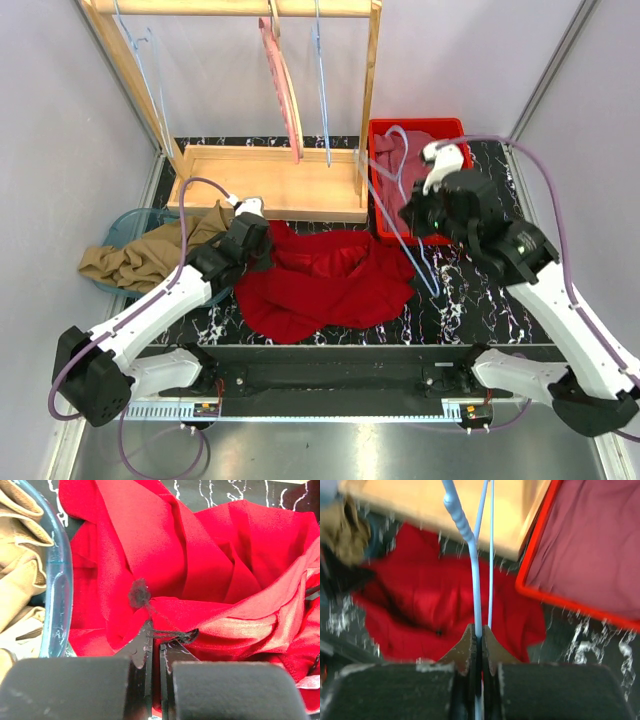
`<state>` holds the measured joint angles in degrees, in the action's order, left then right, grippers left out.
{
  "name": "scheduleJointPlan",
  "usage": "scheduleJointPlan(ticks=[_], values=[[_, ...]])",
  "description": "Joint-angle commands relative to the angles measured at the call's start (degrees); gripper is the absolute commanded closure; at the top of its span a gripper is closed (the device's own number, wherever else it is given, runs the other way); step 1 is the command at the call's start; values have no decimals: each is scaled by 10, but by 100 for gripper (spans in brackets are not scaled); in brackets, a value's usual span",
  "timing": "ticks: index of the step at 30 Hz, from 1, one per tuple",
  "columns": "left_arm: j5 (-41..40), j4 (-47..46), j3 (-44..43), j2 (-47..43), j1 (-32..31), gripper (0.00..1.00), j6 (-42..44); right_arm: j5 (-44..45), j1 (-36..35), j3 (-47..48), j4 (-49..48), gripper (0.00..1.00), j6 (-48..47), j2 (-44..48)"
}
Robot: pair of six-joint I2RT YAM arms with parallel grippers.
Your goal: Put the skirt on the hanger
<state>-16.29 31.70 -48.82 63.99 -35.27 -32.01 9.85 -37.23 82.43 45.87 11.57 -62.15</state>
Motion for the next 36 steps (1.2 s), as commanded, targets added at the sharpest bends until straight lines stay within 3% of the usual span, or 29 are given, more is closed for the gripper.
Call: scheduleJointPlan(ticks=[1,11,21,29,36], values=[[-40,-6,-32,1,-2,100,-4,-29,-57,-54,83,100,33,61],[-55,8,-40,-4,-7,100,6,-149,-127,-113,59,100,13,114],[-73,30,-70,2,-45,100,34,-168,-208,-103,11,100,-7,46],[-74,42,-93,9,-91,100,67,-86,-245,-180,-102,100,20,12],[-69,39,-80,6,-147,100,81,10,-253,-318,-311,100,52,11]])
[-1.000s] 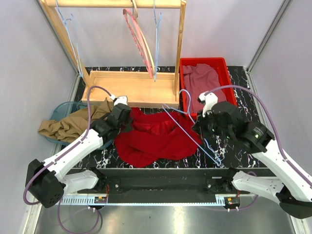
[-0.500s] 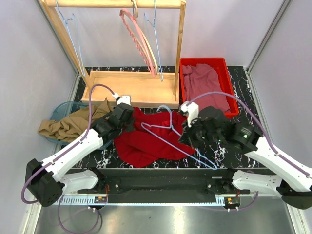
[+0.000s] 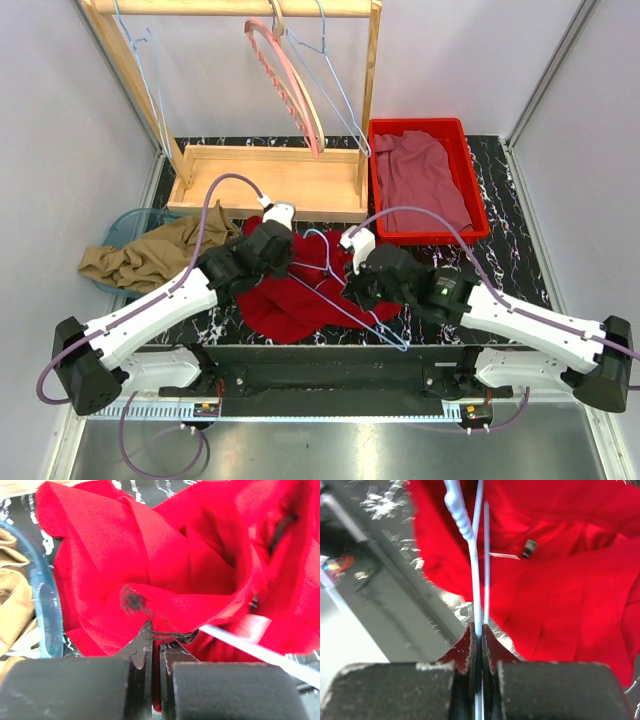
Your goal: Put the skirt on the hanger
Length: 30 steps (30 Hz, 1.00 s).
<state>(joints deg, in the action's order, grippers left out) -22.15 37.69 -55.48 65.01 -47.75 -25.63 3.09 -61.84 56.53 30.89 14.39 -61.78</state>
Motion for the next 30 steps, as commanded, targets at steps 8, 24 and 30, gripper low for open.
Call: scheduleJointPlan(ticks=[8,24,30], values=[[37,-78,13,-23,-71,100,14,153,-7,-198,-388,100,53,14],[57,-73,-55,-107,-92,18,79,156,-6,-270,-529,100,37,61],[-17,-79,-56,-156,-92,8,102,151,-6,-292,-572,100,10,90]])
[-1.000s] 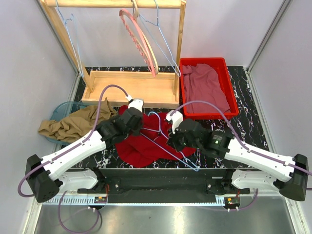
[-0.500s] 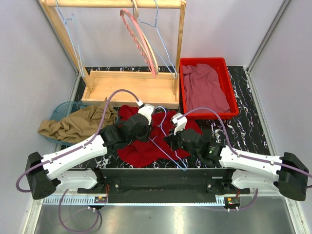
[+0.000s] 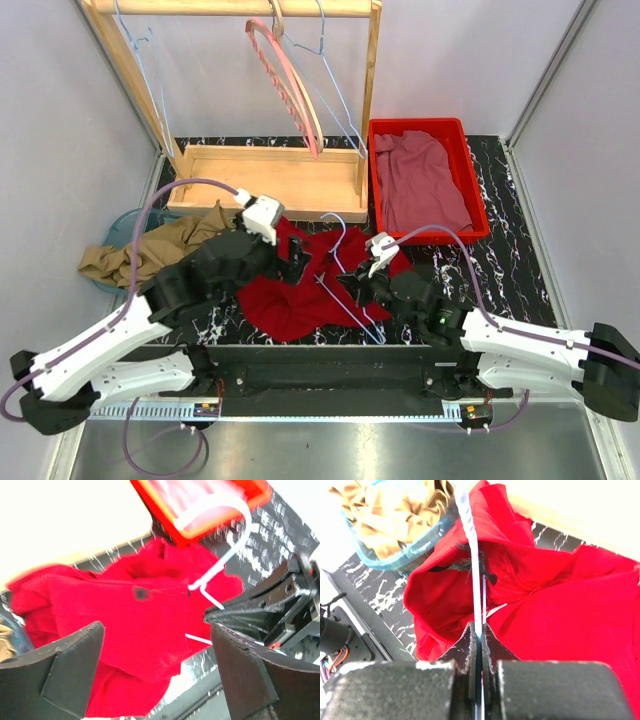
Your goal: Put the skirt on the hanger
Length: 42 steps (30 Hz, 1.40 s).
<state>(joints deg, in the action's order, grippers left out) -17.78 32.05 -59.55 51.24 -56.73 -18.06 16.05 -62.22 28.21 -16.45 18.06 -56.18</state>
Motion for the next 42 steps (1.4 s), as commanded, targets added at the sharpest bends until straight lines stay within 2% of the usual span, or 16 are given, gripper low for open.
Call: scheduleJointPlan(ticks=[1,6,10,12,15,16,18,20,22,26,31,35,40,42], values=[[-73,-23,-13,-17,-2,7,32,19,-3,-10,-101,100,-29,40],[-97,-36,-5,9,-2,5,61,-13,-4,-1,-69,100,-47,81],[-63,-85,21,14,-1,1,160,-28,-3,-1,-43,100,-54,116],[-6,-121,36,12,0,1,214,-29,-3,-3,-35,100,-54,128],[77,-151,42,5,12,1,250,-28,-3,-4,-21,100,-57,144],[105,-156,43,-2,31,1,265,-29,-4,-3,-12,100,-58,146],[219,-157,42,-5,63,1,282,-32,-4,2,-3,100,-58,149],[302,-166,44,-3,119,1,283,-37,-3,4,5,100,-57,150],[354,-166,43,8,164,1,292,-43,-4,7,9,100,-55,148],[475,-131,15,48,215,3,329,-45,-3,14,7,100,-55,140],[585,-88,-12,110,290,2,385,-48,-3,32,6,100,-60,116],[645,-97,-9,154,340,1,404,-55,-3,39,0,100,-57,98],[734,-82,-20,223,346,1,432,-59,-3,49,-5,100,-53,80],[771,-73,-18,254,346,4,445,-59,-2,52,-6,100,-52,72]])
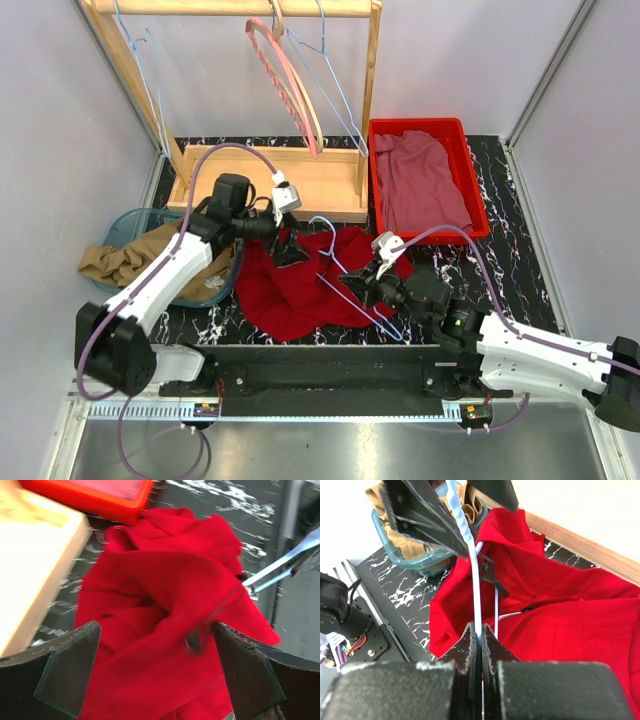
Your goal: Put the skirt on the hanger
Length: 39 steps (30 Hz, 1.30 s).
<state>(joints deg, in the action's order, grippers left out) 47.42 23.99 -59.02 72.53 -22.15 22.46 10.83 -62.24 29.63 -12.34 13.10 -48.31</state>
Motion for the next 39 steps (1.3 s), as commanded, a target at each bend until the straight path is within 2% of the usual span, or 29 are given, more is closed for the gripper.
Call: scheduleJointPlan(ticks=[1,2,6,7,11,16,19,20,22,24,25,27,29,30,33,34,35,37,38,39], values=[[127,9,-21,56,0,5,45,-8,-3,39,-48,100,-2,-9],[135,11,-19,60,0,7,48,-8,-3,40,-49,100,0,-13],[167,10,-11,72,-1,28,51,-8,-3,45,-48,100,0,-24],[170,10,-13,74,-1,38,45,-8,-3,46,-48,100,1,-26],[181,7,-23,74,-6,42,34,-5,-3,50,-43,100,4,-41],[147,7,-21,69,-37,45,26,2,-3,61,-37,100,8,-59],[139,6,-15,74,-40,68,14,19,-3,71,-19,100,12,-65],[125,-2,-14,74,-40,85,6,29,-3,75,-9,98,14,-64],[101,-19,-8,69,-40,99,-36,70,-3,90,33,80,22,-57],[58,-65,0,56,-40,100,-94,140,-3,104,64,53,33,-48],[42,-82,6,49,-40,100,-112,167,-3,110,102,44,50,-36],[16,-123,22,25,-41,100,-144,248,-3,125,149,34,69,-21],[-4,-140,37,7,-47,100,-152,303,-3,135,214,30,113,8],[-14,-142,43,-11,-50,100,-156,361,-3,142,237,30,134,20],[-21,-144,55,-45,-65,100,-153,439,-1,152,324,28,214,59],[-22,-144,58,-53,-73,100,-154,455,4,159,391,29,274,66],[-22,-143,60,-60,-76,100,-154,462,23,166,421,29,297,66],[-12,-131,61,-80,-83,100,-150,418,60,176,454,30,311,53],[-3,-122,59,-88,-87,100,-145,342,90,180,454,32,308,46],[-3,-113,59,-103,-99,100,-132,298,151,184,456,32,304,36]])
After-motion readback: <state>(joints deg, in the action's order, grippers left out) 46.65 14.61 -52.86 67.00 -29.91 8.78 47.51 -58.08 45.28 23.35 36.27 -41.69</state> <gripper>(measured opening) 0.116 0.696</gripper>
